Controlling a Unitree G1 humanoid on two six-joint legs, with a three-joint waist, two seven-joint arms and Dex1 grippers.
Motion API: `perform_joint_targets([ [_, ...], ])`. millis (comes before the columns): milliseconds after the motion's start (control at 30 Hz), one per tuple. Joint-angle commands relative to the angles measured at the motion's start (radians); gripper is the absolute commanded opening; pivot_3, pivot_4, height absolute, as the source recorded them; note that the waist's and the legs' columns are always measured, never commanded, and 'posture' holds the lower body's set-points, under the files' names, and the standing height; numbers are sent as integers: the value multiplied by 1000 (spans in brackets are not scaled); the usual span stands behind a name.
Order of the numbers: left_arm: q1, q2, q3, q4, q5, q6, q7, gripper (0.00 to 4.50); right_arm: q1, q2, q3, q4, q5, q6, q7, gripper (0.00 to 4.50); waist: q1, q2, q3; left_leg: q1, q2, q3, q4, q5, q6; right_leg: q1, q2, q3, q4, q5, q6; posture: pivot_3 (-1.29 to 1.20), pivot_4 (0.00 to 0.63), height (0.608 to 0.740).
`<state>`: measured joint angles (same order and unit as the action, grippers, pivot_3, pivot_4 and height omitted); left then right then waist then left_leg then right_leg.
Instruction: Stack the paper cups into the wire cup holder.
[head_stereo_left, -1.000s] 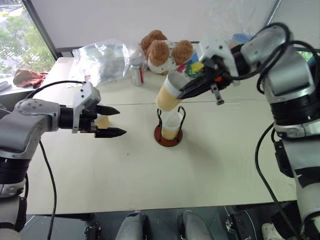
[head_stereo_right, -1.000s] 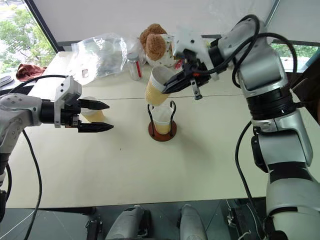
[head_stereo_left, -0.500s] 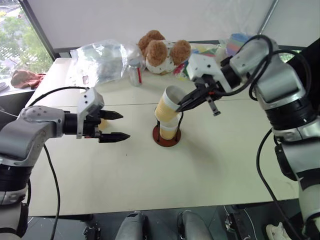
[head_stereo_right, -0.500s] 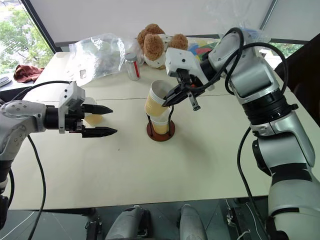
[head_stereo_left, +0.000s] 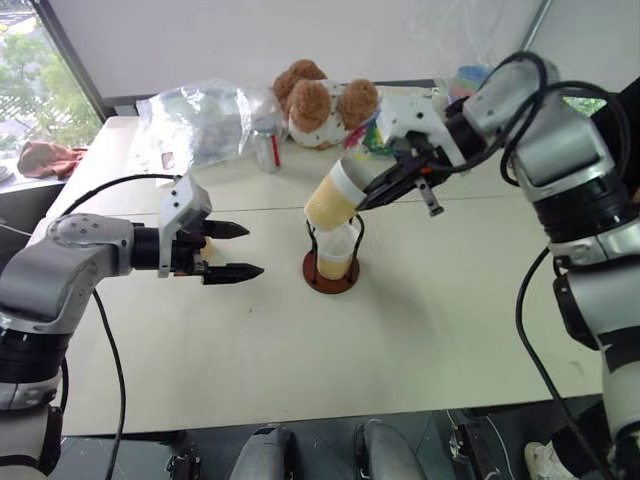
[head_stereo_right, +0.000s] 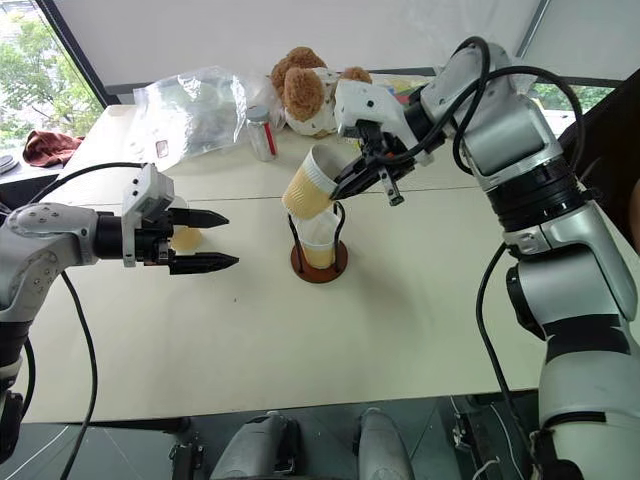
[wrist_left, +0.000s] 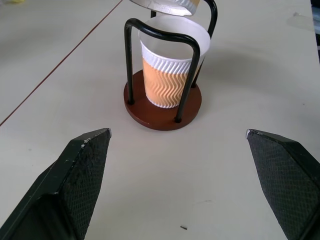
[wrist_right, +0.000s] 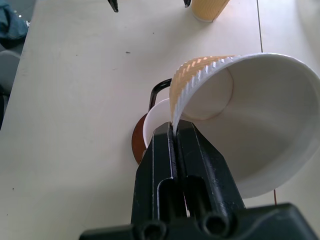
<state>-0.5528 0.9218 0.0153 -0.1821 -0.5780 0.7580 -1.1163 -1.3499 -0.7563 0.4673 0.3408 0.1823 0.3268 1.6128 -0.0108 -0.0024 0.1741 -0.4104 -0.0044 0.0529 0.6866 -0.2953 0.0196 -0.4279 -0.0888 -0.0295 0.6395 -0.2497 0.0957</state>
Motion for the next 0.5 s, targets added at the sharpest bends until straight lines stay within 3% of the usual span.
perform_joint_targets([
  [33,-15,-4,16,-22,-3,-13,1,4500,-35,-45,16,-45,25,-28,2,13,-1,0,0,0,0,0,0,0,0,0,0,0,0,0,0,0,150,740],
  [500,-32,-37,7,-18,-2,-9,6,4500,-126,-51,201,68,-67,-329,2,13,-2,0,0,0,0,0,-1,0,0,-1,0,0,0,0,0,0,150,740],
])
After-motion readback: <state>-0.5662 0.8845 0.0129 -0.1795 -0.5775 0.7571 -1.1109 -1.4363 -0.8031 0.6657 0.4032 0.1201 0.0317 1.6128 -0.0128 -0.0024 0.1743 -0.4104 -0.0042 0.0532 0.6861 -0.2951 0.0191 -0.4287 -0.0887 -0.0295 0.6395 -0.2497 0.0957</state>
